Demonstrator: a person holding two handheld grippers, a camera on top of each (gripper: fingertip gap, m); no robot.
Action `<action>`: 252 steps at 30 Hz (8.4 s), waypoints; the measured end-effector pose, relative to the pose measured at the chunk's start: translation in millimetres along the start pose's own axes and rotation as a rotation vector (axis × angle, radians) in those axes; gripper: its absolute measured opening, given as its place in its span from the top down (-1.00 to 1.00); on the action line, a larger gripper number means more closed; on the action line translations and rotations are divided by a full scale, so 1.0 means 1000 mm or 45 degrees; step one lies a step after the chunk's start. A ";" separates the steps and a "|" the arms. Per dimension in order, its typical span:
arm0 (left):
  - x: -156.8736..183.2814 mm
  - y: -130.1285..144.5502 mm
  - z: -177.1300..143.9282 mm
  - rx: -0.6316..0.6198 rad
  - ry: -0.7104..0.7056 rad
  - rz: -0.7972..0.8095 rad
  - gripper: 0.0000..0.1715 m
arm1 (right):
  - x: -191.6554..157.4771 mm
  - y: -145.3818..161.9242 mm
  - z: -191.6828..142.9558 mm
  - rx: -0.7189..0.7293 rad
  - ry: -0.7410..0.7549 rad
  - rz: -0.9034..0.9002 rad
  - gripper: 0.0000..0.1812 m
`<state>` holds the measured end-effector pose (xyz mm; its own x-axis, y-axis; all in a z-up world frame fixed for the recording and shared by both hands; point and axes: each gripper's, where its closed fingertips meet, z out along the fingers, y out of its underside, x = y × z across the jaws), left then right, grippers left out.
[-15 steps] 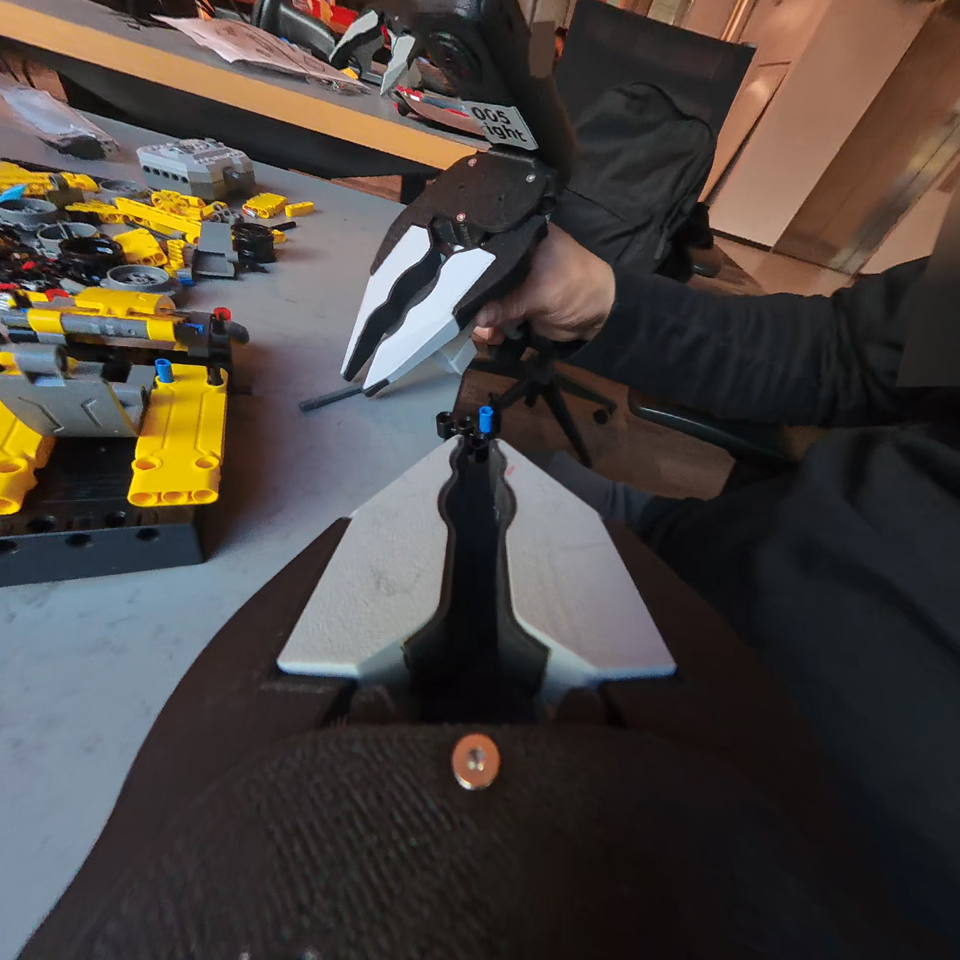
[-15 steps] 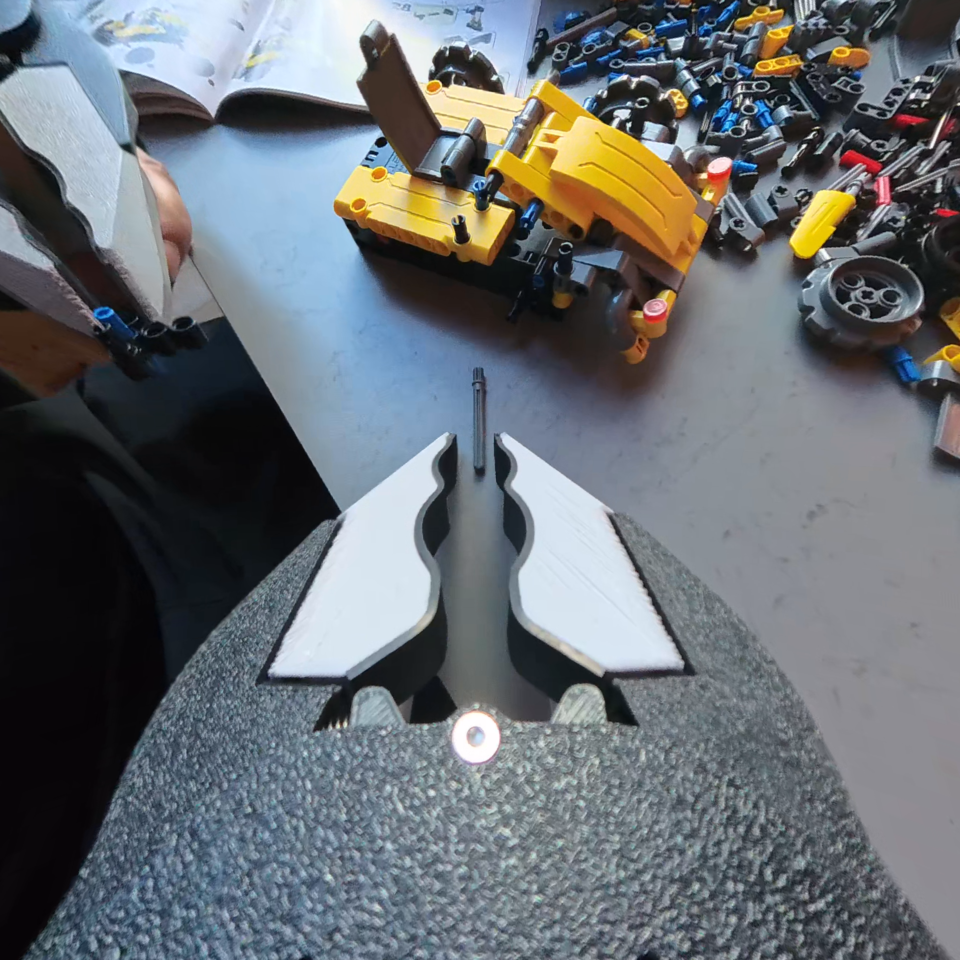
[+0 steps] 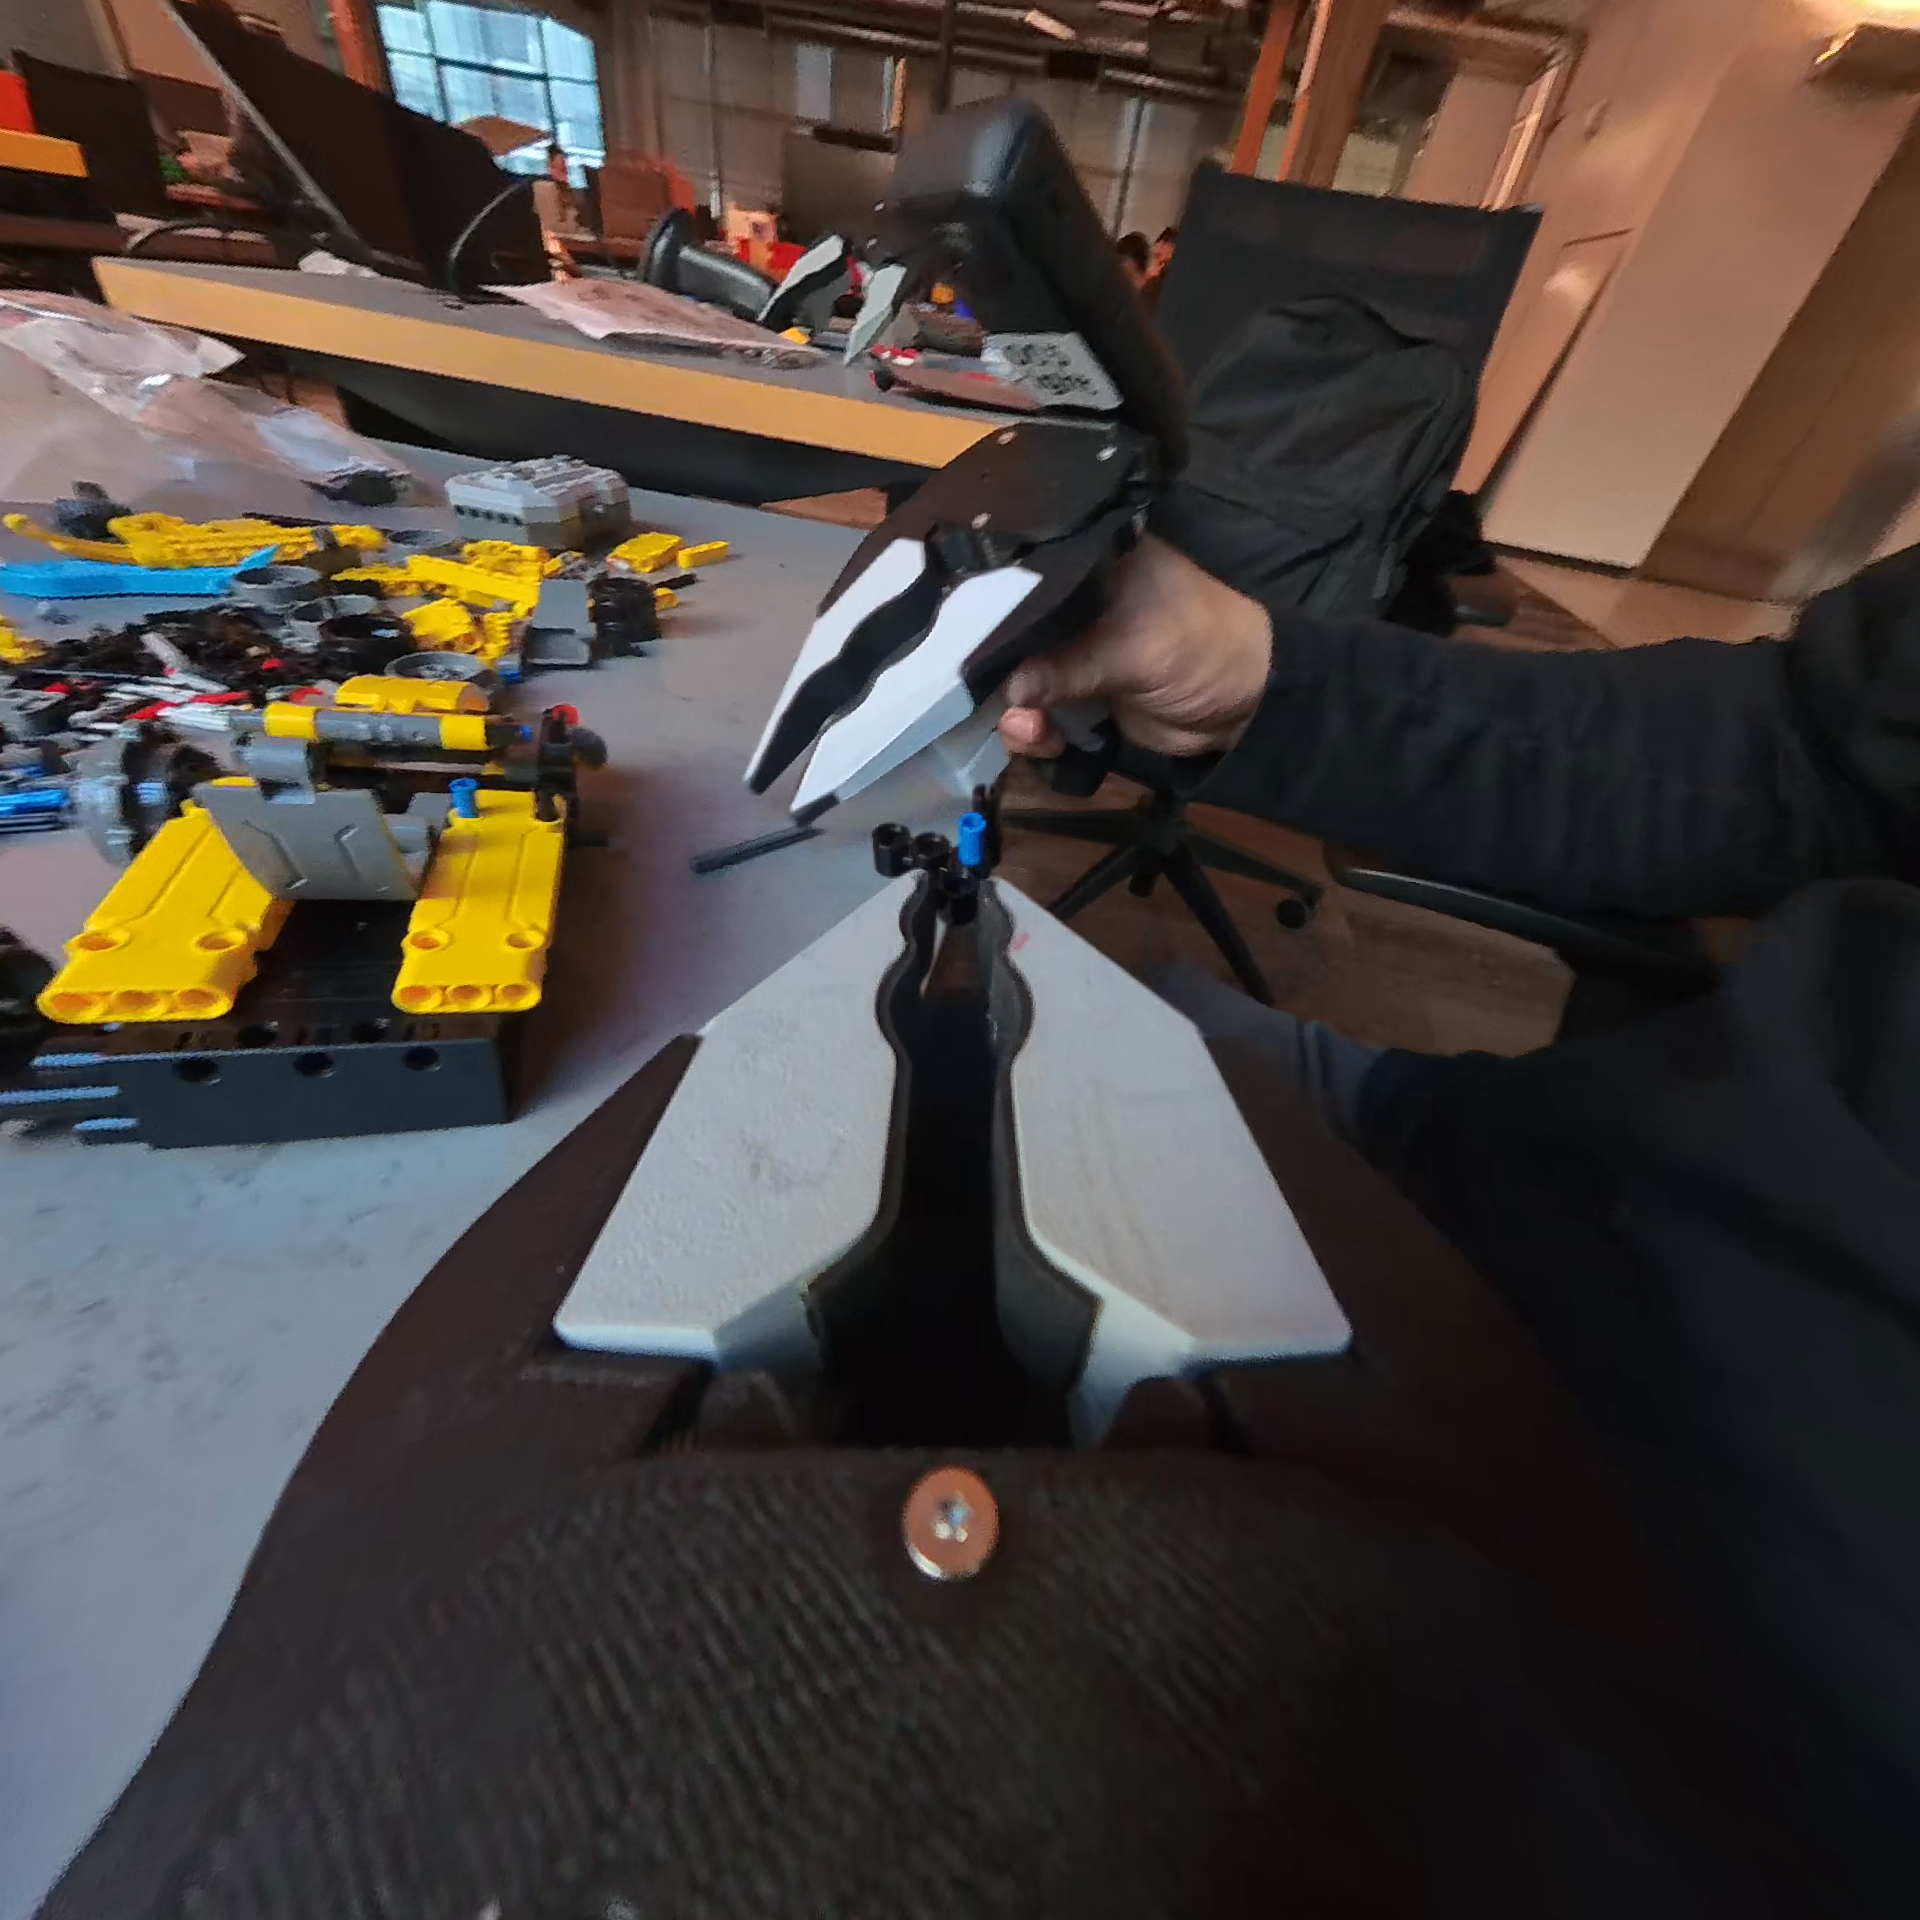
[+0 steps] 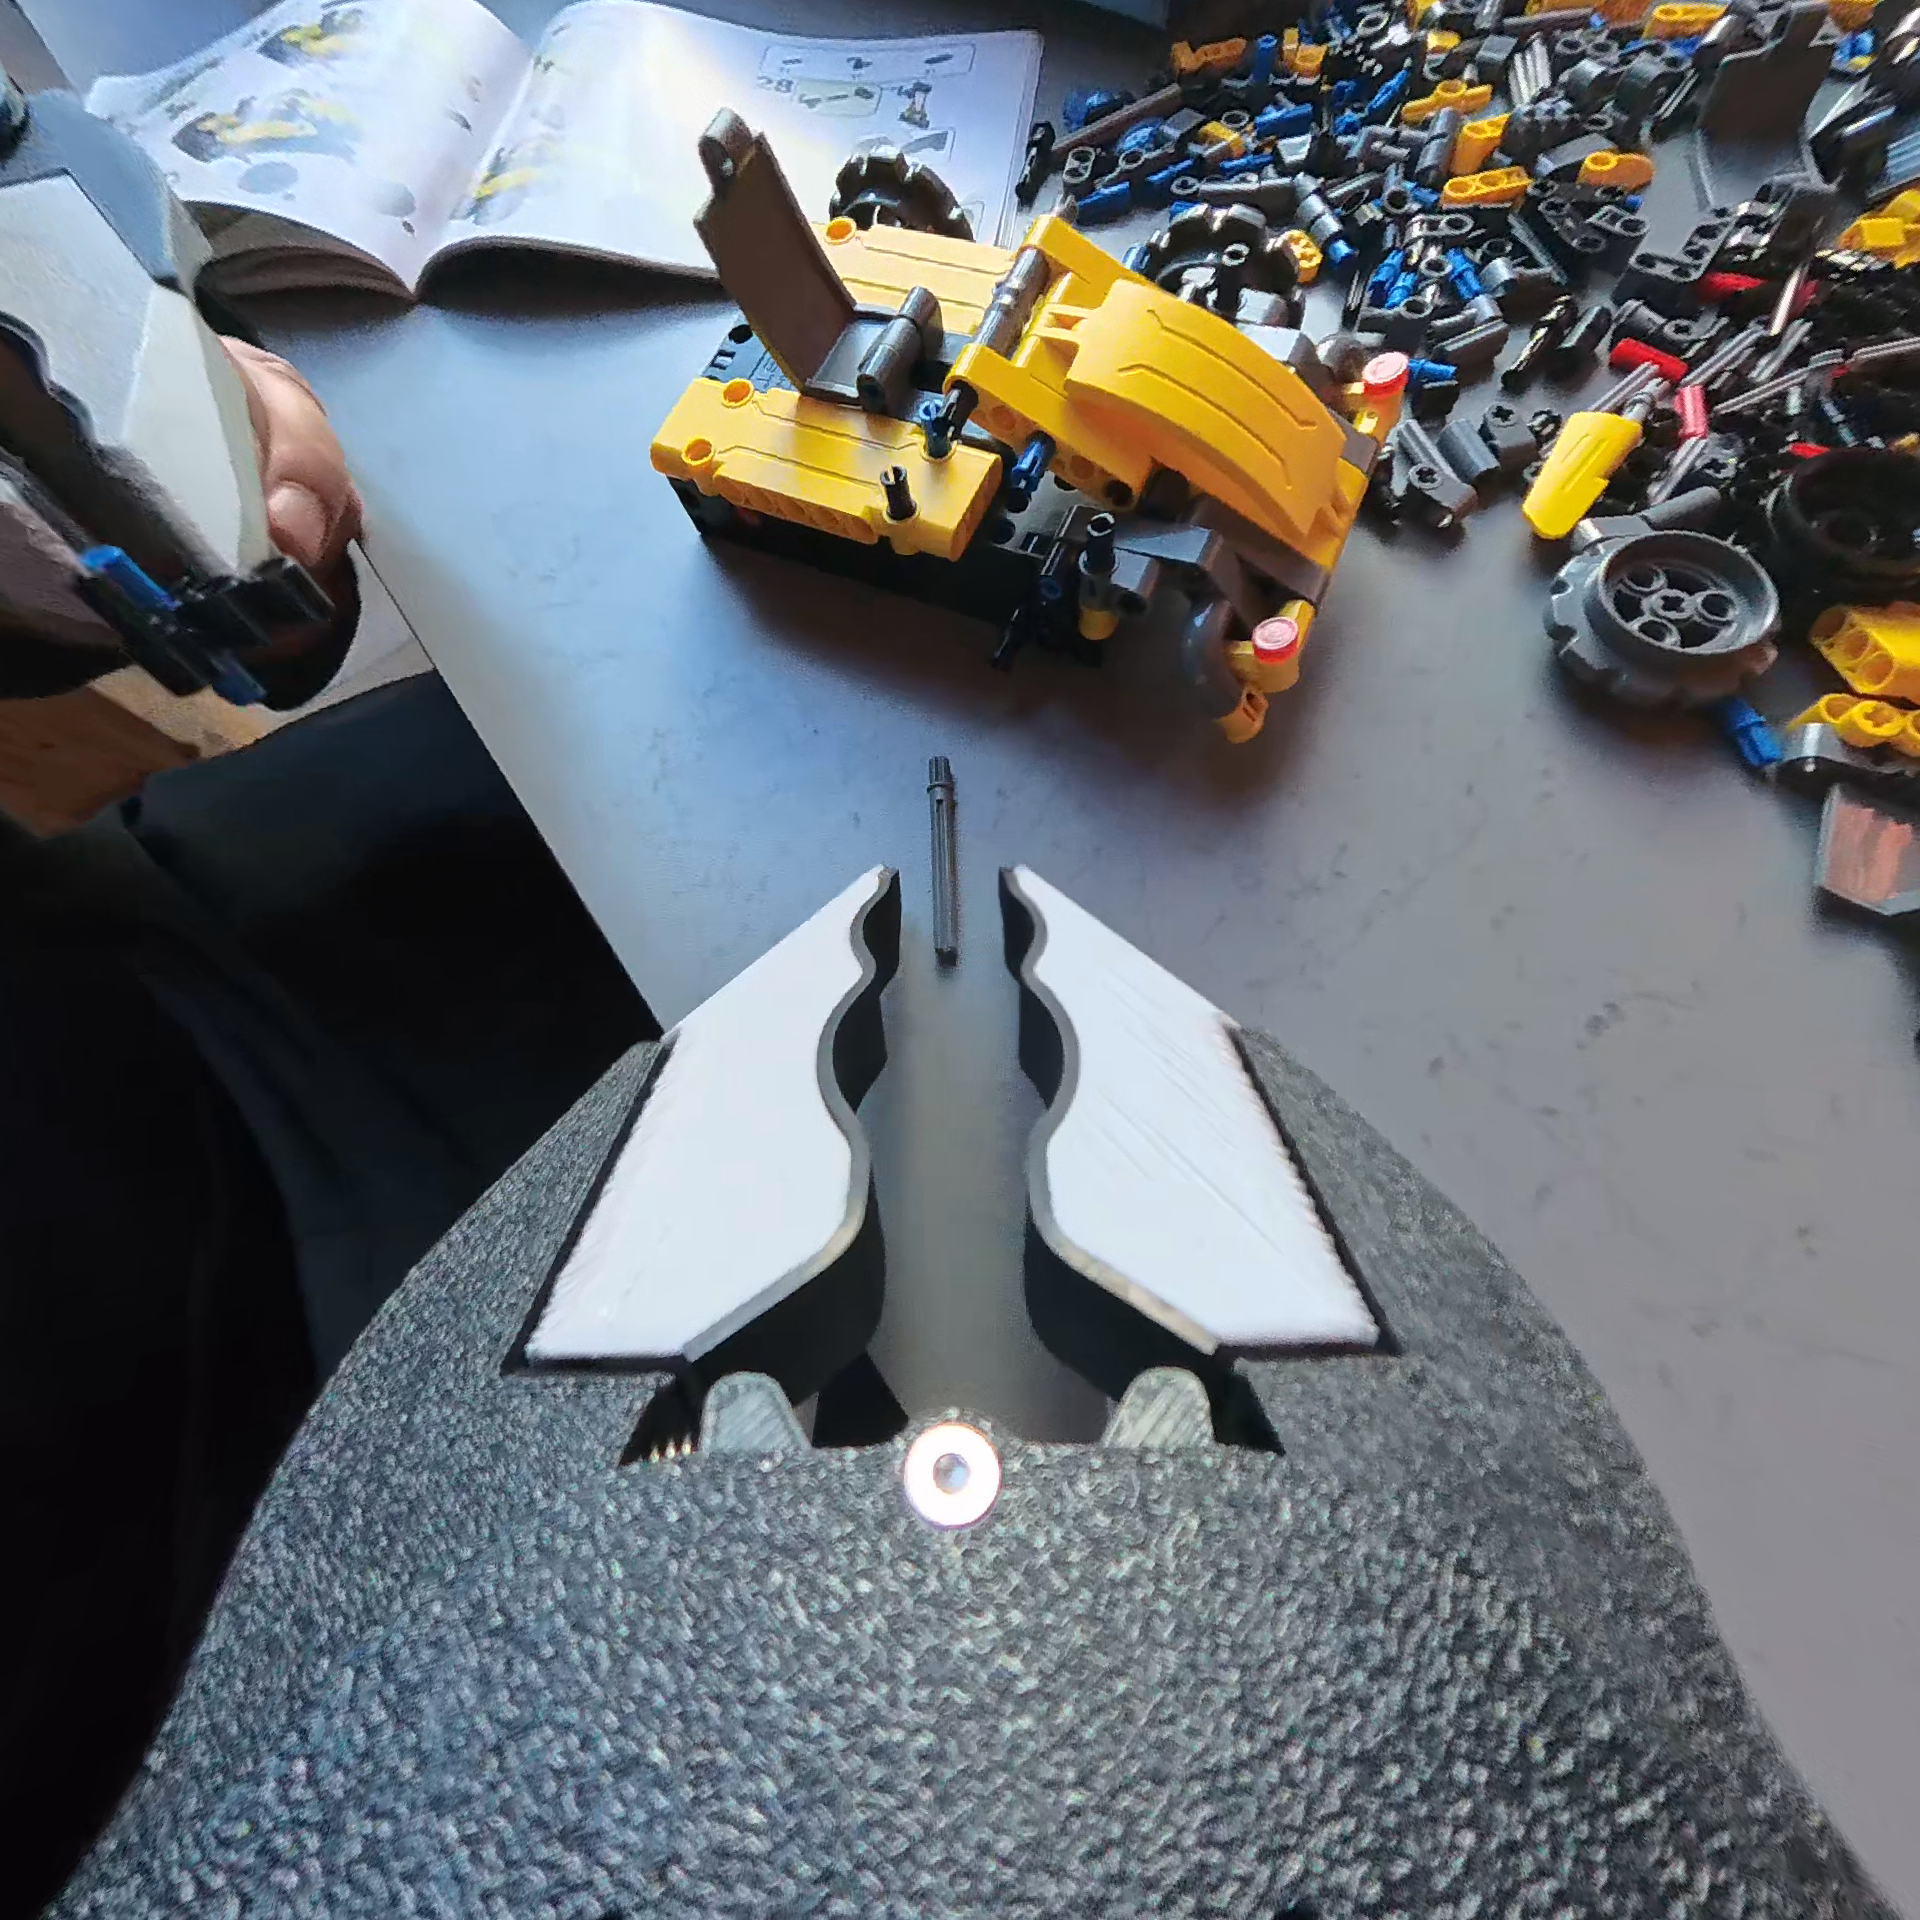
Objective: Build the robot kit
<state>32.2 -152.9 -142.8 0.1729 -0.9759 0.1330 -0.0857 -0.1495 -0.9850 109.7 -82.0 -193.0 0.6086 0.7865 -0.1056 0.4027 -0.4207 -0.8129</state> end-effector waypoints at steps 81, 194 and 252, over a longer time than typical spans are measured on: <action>-0.026 0.010 -0.055 -0.529 -0.348 0.573 0.80 | -0.115 -0.044 0.013 0.072 -0.406 -0.086 0.96; -0.133 -0.001 0.036 -0.739 -0.245 -0.430 0.03 | -0.027 -0.057 0.016 0.237 0.107 -0.003 0.96; -0.139 0.000 0.043 -0.689 -0.392 -0.398 0.04 | -0.017 -0.048 0.019 0.211 0.214 0.029 0.96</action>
<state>50.5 -10.9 -166.4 0.5326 -0.7966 0.2860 -0.4496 -0.5526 -0.7018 66.7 -66.1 -163.3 0.7270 0.6855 -0.0398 0.2779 -0.3467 -0.8958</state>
